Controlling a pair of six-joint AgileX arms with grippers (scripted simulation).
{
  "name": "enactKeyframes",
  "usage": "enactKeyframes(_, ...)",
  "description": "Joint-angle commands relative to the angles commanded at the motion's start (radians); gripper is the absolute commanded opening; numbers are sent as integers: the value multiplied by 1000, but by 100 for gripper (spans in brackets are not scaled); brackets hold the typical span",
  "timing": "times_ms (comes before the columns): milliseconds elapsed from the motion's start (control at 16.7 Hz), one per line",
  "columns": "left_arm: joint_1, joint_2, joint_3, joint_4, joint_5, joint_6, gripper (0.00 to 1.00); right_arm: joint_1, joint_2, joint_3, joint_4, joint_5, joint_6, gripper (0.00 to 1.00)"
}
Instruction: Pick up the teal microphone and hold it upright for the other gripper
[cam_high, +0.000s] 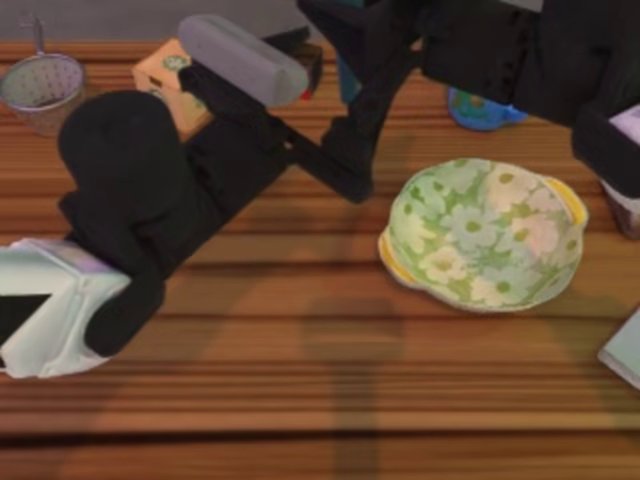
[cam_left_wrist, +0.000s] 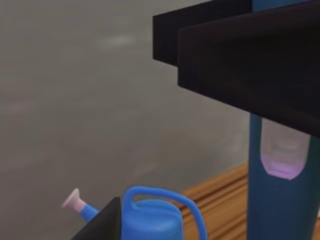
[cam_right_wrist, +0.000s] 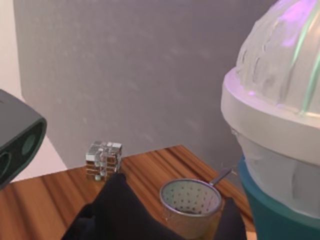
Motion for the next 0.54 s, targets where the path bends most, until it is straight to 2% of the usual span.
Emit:
enactKeyframes(420, 57, -231, -227, -4, 35, -4, 100, -99, -81, -78, 5, -113, -2, 0)
enactKeyframes(540, 62, -248, -244, -2, 39, -5, 100, -108, -86, -86, 4, -122, -5, 0)
